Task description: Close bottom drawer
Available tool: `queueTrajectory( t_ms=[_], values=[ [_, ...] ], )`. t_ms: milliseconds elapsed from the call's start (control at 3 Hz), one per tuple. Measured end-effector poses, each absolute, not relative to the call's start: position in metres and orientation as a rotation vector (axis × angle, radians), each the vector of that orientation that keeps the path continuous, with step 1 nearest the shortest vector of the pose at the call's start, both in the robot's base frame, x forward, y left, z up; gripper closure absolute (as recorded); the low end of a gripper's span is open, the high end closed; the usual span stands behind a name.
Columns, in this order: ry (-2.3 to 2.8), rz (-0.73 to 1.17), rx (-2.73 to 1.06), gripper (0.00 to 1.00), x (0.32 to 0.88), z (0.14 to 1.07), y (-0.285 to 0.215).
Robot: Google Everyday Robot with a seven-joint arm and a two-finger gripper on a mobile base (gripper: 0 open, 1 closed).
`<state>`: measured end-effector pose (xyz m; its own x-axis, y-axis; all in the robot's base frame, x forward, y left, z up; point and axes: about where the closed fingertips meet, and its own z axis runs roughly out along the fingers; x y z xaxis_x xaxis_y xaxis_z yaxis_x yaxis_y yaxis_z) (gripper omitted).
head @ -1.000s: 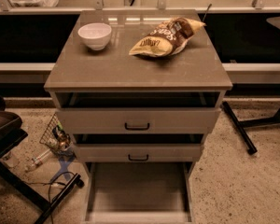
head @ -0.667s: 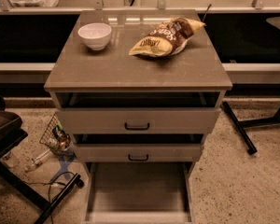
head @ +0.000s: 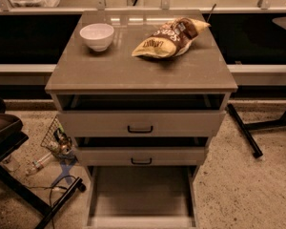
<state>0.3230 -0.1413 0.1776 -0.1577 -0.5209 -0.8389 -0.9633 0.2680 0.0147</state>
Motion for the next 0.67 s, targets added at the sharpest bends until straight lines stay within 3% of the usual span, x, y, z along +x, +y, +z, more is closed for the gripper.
queueTrajectory(
  t_ms=[667],
  values=[
    [1.730, 0.783, -1.411, 1.00, 0.366, 0.163, -0.101]
  ],
)
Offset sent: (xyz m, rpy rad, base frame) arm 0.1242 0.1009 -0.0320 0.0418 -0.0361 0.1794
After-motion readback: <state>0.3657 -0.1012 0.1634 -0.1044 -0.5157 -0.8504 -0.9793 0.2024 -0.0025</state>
